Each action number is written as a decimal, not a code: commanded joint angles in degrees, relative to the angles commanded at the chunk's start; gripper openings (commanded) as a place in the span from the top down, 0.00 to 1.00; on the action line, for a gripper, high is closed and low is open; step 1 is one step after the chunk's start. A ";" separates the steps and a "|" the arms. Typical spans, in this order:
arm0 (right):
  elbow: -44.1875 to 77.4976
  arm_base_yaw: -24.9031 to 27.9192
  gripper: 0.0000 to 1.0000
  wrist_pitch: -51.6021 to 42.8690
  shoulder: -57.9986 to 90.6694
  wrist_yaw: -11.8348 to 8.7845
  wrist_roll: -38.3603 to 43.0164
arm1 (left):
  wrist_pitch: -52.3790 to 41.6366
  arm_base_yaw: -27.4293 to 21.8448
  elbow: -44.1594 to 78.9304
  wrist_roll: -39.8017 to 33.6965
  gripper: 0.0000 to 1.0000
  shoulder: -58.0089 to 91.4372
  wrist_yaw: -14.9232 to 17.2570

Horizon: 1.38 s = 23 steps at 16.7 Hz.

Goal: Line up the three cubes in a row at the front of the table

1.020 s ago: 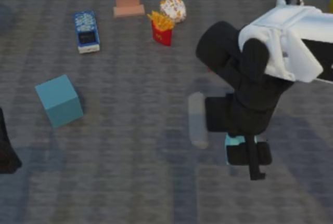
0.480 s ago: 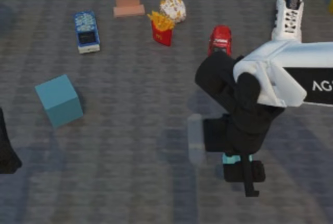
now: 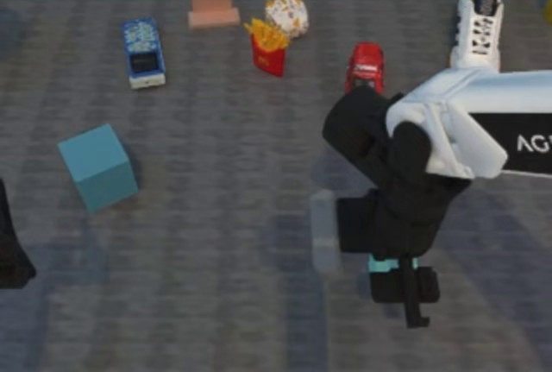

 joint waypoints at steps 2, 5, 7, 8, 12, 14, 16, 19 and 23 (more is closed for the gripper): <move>0.00 0.00 0.32 0.00 0.00 0.00 0.00 | 0.00 0.00 0.00 0.00 0.00 0.00 0.00; 0.00 0.00 0.10 0.00 0.00 0.00 0.00 | 0.00 0.00 0.00 0.00 0.00 0.00 0.00; 0.00 0.00 0.00 0.00 0.00 0.00 0.00 | 0.00 0.00 0.00 0.00 0.00 0.00 0.00; 0.00 0.00 0.00 0.00 0.00 0.00 0.00 | 0.00 0.00 0.00 0.00 0.00 0.00 0.00; 0.00 0.00 0.00 0.00 0.00 0.00 0.00 | 0.00 0.00 0.00 0.00 0.00 0.00 0.00; 0.00 0.00 0.00 0.00 0.00 0.00 0.00 | 0.00 0.00 0.00 0.00 0.00 0.00 0.00; 0.20 -0.03 0.00 -0.20 -0.08 0.00 -0.05 | 0.00 0.00 0.00 0.00 0.00 0.00 0.00; 3.31 0.07 0.00 -4.32 -1.41 0.04 -0.16 | 0.00 0.00 0.00 0.00 0.00 0.00 0.00; 8.77 0.30 0.00 -13.52 -4.25 -0.04 -0.33 | 0.00 0.00 0.00 0.00 0.00 0.00 0.00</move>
